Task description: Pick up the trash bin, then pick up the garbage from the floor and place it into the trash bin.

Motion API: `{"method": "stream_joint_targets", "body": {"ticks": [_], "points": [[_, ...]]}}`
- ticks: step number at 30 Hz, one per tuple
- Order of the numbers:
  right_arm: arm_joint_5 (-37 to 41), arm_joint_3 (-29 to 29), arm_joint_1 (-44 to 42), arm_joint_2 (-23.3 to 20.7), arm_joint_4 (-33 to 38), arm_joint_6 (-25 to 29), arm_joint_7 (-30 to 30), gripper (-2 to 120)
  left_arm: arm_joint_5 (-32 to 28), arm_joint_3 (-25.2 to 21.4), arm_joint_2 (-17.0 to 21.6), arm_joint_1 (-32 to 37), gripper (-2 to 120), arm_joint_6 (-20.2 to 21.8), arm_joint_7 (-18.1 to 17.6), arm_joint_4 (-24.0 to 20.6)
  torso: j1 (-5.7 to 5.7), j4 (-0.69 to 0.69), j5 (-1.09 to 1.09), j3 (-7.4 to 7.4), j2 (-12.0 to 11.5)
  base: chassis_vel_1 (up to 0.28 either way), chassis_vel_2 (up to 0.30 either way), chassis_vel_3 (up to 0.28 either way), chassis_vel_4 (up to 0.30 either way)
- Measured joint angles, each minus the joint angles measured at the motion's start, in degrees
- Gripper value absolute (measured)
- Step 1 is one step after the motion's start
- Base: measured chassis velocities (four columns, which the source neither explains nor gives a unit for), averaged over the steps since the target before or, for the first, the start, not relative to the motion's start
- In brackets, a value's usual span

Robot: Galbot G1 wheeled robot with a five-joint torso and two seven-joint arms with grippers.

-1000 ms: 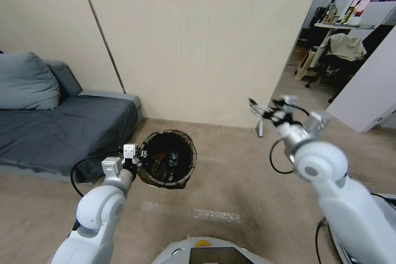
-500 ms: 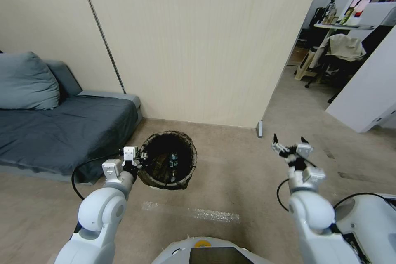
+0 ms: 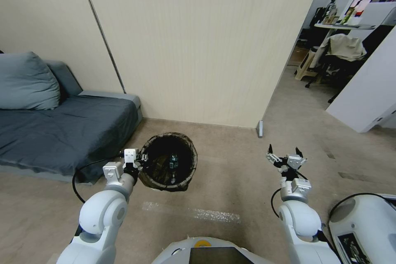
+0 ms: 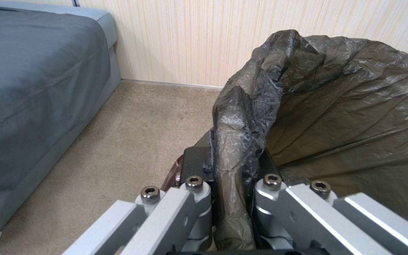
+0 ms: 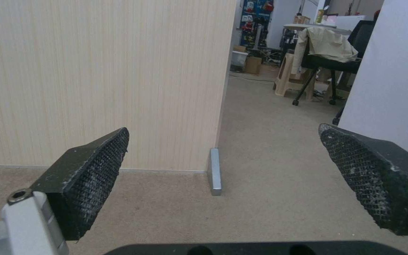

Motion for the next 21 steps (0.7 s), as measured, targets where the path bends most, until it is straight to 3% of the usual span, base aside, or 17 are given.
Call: {"method": "stream_joint_targets", "body": {"ticks": [21], "points": [[0.3, -0.4, 0.7, 1.1, -1.1, 0.3, -0.1, 100, -1.7, -0.7, 0.5, -0.2, 5, 0.5, -0.8, -0.8, 0.00, -0.01, 0.00, 0.00, 0.0, 0.000, 0.000, 0.000, 0.000]]}}
